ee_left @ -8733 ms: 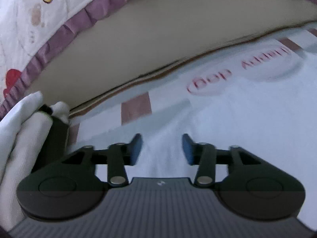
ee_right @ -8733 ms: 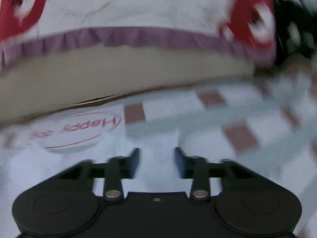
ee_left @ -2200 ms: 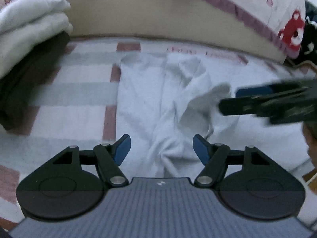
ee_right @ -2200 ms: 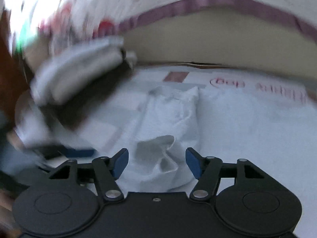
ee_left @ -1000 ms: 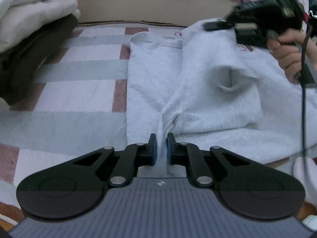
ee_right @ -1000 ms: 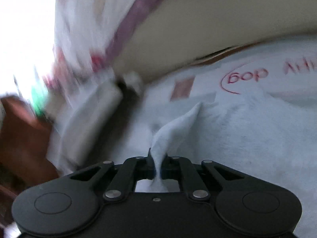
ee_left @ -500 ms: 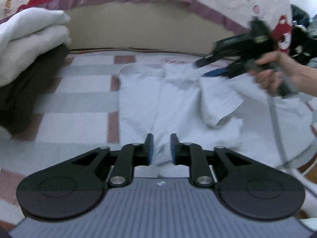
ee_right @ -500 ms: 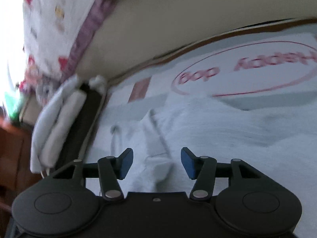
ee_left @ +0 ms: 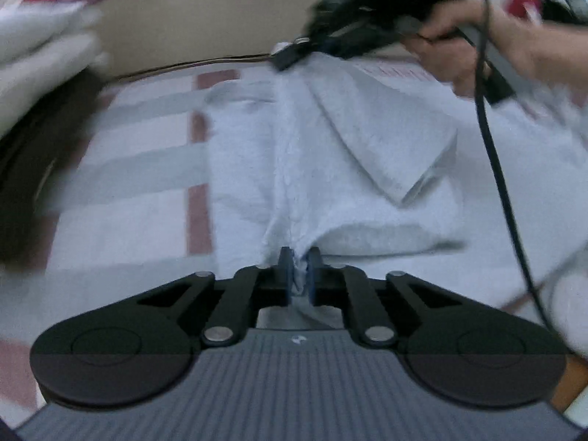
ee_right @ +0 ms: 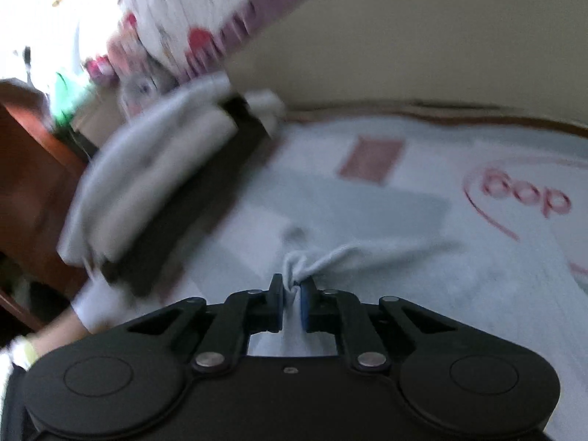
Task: Fold clothes
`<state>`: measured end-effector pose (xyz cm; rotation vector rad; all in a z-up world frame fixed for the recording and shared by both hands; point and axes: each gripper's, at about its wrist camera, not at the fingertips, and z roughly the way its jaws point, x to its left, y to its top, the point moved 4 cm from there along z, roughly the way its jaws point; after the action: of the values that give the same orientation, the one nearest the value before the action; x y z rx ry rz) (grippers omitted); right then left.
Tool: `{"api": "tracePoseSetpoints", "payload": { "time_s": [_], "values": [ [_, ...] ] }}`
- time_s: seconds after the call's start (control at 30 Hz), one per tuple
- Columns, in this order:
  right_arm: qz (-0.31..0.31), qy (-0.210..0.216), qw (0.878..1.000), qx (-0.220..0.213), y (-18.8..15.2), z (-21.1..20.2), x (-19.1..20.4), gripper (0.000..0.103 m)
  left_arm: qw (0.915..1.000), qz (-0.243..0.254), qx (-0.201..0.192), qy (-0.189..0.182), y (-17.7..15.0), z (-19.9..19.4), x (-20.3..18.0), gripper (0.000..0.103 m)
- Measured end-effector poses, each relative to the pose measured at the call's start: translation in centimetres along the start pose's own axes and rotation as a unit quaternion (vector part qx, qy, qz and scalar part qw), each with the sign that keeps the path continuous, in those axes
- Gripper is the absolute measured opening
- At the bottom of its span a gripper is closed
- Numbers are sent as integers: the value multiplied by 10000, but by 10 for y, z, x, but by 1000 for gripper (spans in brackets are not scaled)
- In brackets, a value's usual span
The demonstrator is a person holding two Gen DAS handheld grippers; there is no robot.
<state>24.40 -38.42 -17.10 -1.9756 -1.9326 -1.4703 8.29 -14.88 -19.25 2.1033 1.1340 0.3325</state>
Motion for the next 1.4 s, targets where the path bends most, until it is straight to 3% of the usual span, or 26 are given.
{"api": "tracePoseSetpoints", "payload": {
  "time_s": [0.07,0.17,0.33,0.47,0.5,0.53,0.63,0.7,0.77,0.93,1.1,1.2,1.27,1.3,1.4],
  "values": [
    [-55,-73,10000,18,7,6,2,11,9987,-500,-69,99,-6,-7,15,5],
    [-150,-242,9995,130,10,15,2,10,9922,-1229,-100,-187,-15,-11,33,5],
    [-254,-595,9977,223,7,32,-4,8,9909,-1301,-189,-296,-15,-15,37,4],
    [4,-1430,9887,440,9,39,-23,7,9922,-1245,-11,5,-15,-18,42,4],
    [164,-1499,9880,329,11,37,-23,9,9919,-1267,54,0,-16,-18,47,4],
    [179,-1585,9870,195,13,35,-20,19,9902,-1395,46,-96,-18,-20,52,5],
    [-332,-1833,9824,-135,23,33,5,39,9817,-1852,-38,-440,-22,-25,68,5],
    [-1001,-1850,9776,-92,29,37,28,39,9791,-1939,-130,-594,-19,-25,74,8],
    [-1749,-1820,9674,220,30,49,48,37,9782,-1929,-125,-756,-15,-20,76,11],
    [-3283,-2098,9124,1253,18,95,70,35,9722,-1948,-77,-1294,9,13,75,26],
    [-3583,-2132,8975,1438,17,119,67,35,9849,-1309,-182,-1116,47,49,71,33],
    [-3391,-1915,9079,1554,18,123,65,35,9842,-1309,-124,-1182,67,69,68,32],
    [-3221,-1742,9160,1637,20,126,64,4,9851,-1263,-59,-1170,75,77,64,23],
    [-3015,-1657,9248,1625,22,124,62,5,9866,-1200,31,-1106,76,79,60,5],
    [-1669,-1190,9681,1439,37,111,44,5,9861,-1263,61,-1080,71,78,59,3]
  ]
}}
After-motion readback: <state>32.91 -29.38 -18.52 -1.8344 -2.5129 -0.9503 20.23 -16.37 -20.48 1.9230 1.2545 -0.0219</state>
